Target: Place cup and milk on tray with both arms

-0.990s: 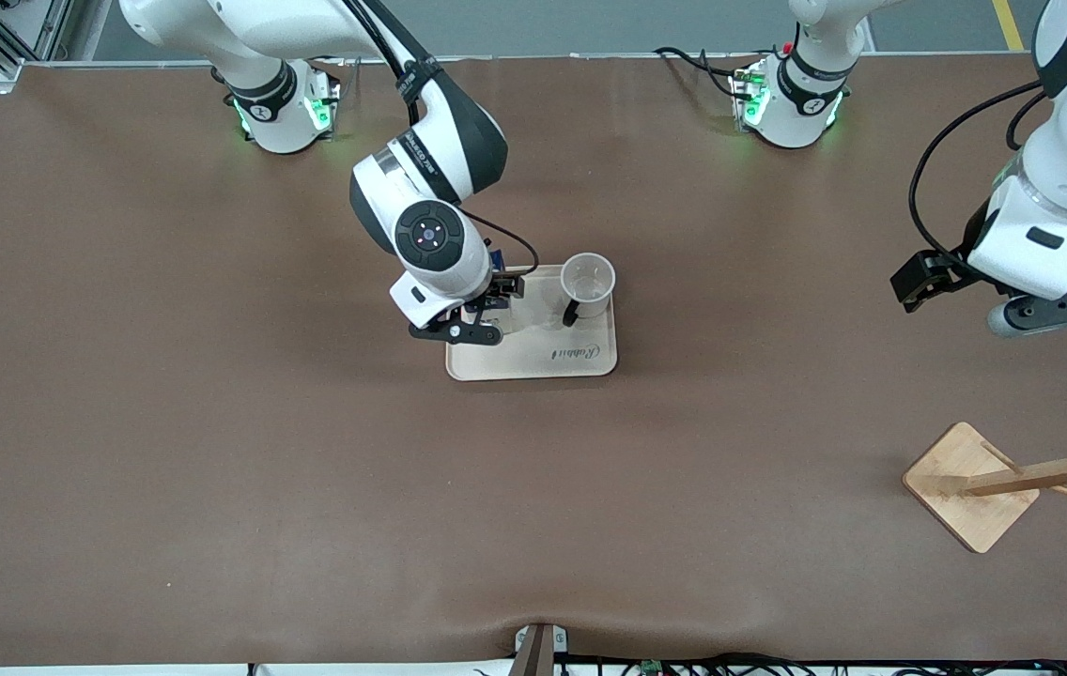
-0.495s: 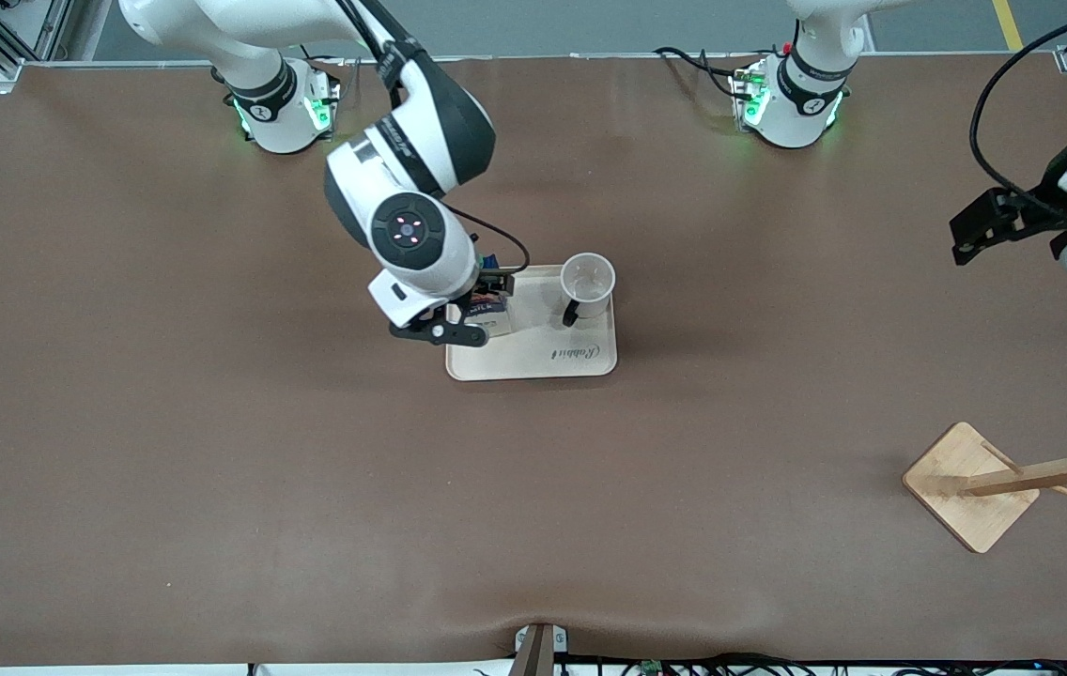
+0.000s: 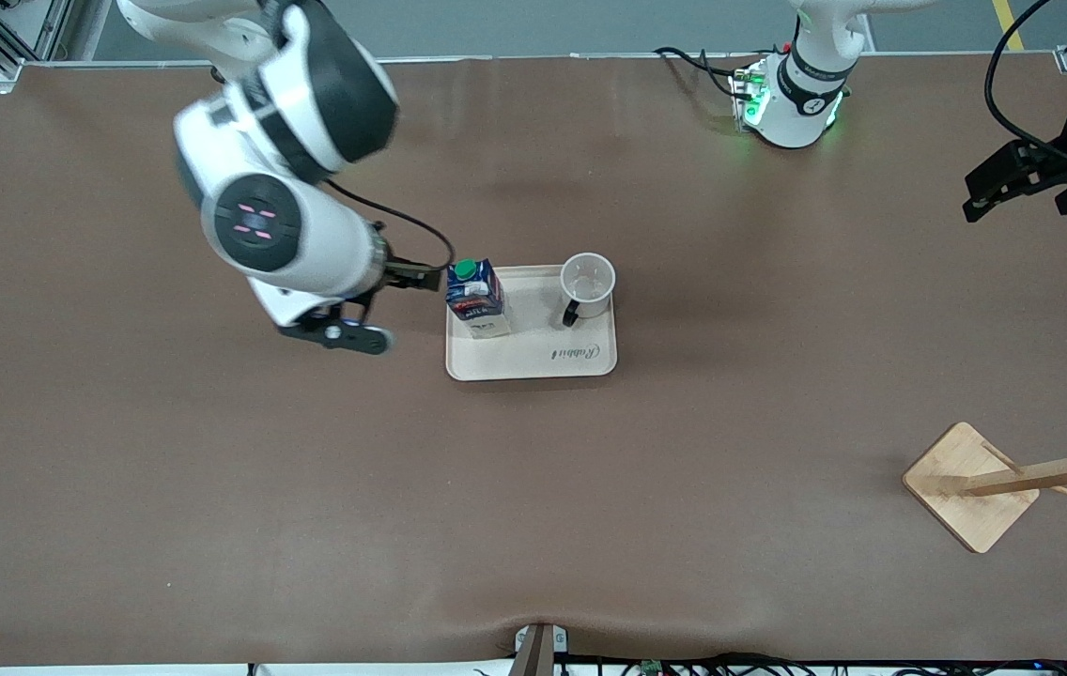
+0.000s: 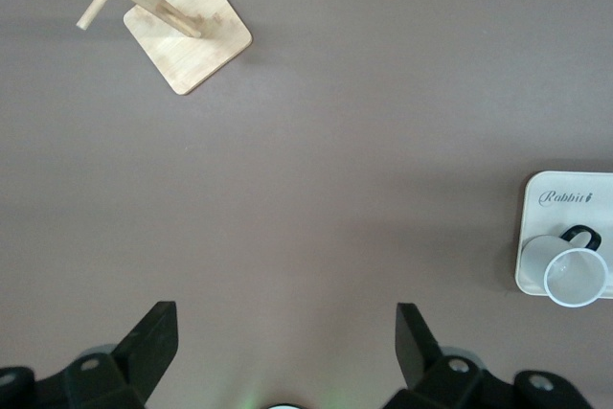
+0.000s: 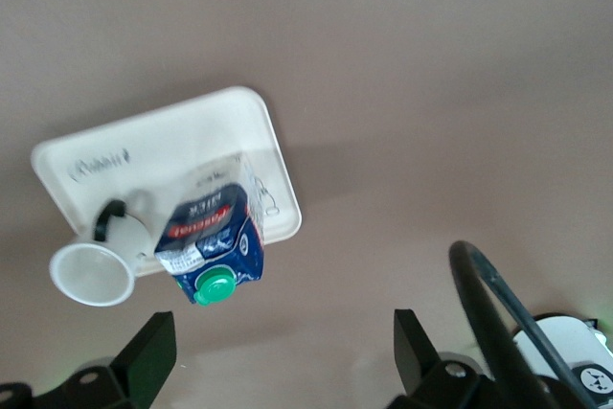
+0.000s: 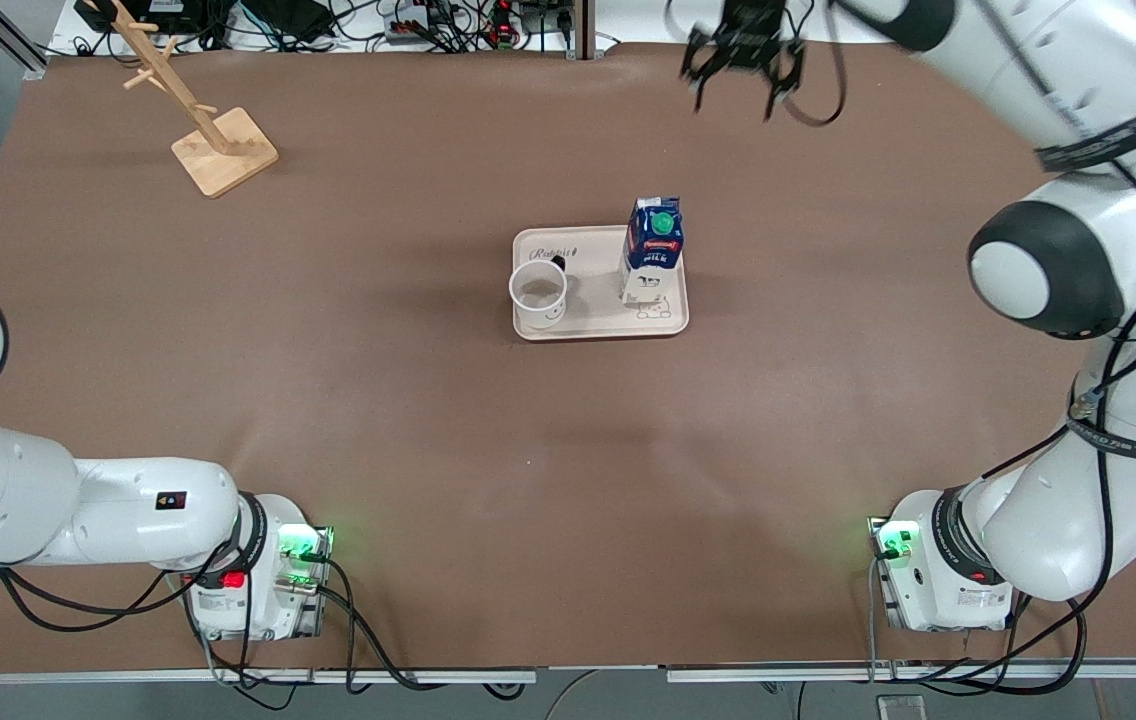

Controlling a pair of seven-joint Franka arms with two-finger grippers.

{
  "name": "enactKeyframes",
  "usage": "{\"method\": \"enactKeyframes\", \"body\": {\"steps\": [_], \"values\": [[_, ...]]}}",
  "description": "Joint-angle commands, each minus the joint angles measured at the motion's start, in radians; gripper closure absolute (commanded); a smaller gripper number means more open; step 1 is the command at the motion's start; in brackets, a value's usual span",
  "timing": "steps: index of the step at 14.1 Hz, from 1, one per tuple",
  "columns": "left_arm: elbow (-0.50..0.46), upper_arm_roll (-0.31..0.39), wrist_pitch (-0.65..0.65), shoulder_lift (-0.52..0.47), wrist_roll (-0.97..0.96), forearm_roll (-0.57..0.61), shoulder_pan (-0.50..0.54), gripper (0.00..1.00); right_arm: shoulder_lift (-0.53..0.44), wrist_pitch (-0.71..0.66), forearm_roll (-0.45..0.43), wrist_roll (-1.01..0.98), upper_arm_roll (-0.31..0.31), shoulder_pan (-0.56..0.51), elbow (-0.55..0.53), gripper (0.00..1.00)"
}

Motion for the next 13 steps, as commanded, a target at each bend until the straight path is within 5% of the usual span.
{"method": "enactKeyframes", "body": {"steps": [1, 7, 9, 13], "values": [[-0.054, 0.009, 0.024, -0.045, 0.012, -0.016, -0.012, 0.00, -0.052, -0.009, 0.007, 0.002, 0.021, -0.102, 0.048, 0.00], [-0.017, 0.003, -0.029, -0.046, 0.012, -0.016, -0.011, 0.00, -0.165, -0.072, -0.060, -0.042, 0.016, -0.277, 0.047, 0.00], [-0.017, 0.003, -0.029, -0.038, -0.010, -0.015, -0.014, 0.00, -0.207, -0.079, -0.147, -0.179, 0.014, -0.317, 0.001, 0.00], [-0.017, 0.003, -0.029, -0.018, -0.013, -0.015, -0.012, 0.00, -0.311, -0.020, -0.165, -0.402, 0.014, -0.461, -0.160, 0.00]]}}
